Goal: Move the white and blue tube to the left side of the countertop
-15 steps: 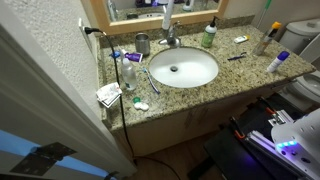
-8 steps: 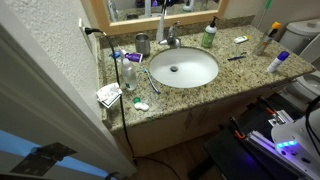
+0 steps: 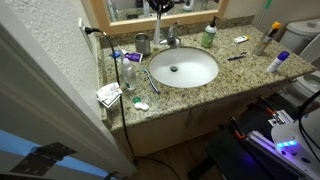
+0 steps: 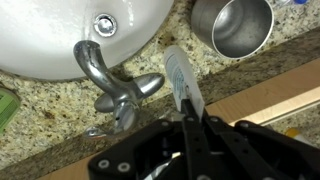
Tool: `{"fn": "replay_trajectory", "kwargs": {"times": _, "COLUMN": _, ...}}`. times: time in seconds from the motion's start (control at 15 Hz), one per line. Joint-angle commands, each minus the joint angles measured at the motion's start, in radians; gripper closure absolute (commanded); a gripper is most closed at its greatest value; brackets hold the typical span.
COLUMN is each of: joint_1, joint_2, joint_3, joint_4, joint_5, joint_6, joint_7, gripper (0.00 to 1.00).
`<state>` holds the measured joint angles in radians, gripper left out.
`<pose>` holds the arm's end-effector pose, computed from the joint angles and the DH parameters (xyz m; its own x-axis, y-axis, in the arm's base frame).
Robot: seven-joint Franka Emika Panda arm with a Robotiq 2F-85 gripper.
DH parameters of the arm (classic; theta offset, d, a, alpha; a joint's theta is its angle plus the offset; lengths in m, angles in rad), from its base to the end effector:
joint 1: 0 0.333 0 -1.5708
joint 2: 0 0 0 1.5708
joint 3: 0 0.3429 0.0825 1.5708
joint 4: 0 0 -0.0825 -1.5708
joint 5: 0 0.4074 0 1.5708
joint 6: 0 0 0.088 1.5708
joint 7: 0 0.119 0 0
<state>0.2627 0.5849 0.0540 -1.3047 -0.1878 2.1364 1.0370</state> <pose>0.7525 0.2256 0.4312 0.7597 -0.6007 0.2489 -0.5883 -0.7981 -0.1304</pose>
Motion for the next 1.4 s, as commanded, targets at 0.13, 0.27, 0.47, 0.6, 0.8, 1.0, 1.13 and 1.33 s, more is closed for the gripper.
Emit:
{"fn": "replay_trajectory", "kwargs": {"times": 0.13, "joint_1": 0.035, "joint_2": 0.130, "joint_3": -0.042, "joint_4": 0.136, "joint_5": 0.018, "joint_6": -0.014, "joint_7": 0.036, "gripper": 0.99}}
{"fn": "replay_trajectory", "kwargs": {"times": 0.27, "joint_1": 0.040, "joint_2": 0.164, "joint_3": -0.050, "joint_4": 0.174, "joint_5": 0.021, "joint_6": -0.027, "joint_7": 0.046, "gripper": 0.99}}
{"fn": "replay_trajectory", "kwargs": {"times": 0.47, "joint_1": 0.040, "joint_2": 0.197, "joint_3": -0.056, "joint_4": 0.218, "joint_5": 0.027, "joint_6": -0.036, "joint_7": 0.055, "gripper": 0.99}}
{"fn": "replay_trajectory", "kwargs": {"times": 0.6, "joint_1": 0.039, "joint_2": 0.210, "joint_3": -0.057, "joint_4": 0.241, "joint_5": 0.035, "joint_6": -0.044, "joint_7": 0.056, "gripper": 0.99}}
{"fn": "replay_trajectory", "kwargs": {"times": 0.8, "joint_1": 0.035, "joint_2": 0.206, "joint_3": -0.050, "joint_4": 0.265, "joint_5": 0.054, "joint_6": -0.098, "joint_7": 0.041, "gripper": 0.64}}
{"fn": "replay_trajectory", "kwargs": {"times": 1.0, "joint_1": 0.015, "joint_2": 0.173, "joint_3": -0.025, "joint_4": 0.258, "joint_5": 0.075, "joint_6": -0.097, "joint_7": 0.037, "gripper": 0.44}}
{"fn": "replay_trajectory", "kwargs": {"times": 1.13, "joint_1": 0.011, "joint_2": 0.141, "joint_3": -0.023, "joint_4": 0.250, "joint_5": 0.083, "joint_6": -0.067, "joint_7": 0.035, "gripper": 0.30}}
{"fn": "replay_trajectory", "kwargs": {"times": 1.33, "joint_1": 0.007, "joint_2": 0.068, "joint_3": -0.019, "joint_4": 0.216, "joint_5": 0.086, "joint_6": -0.039, "joint_7": 0.015, "gripper": 0.09}}
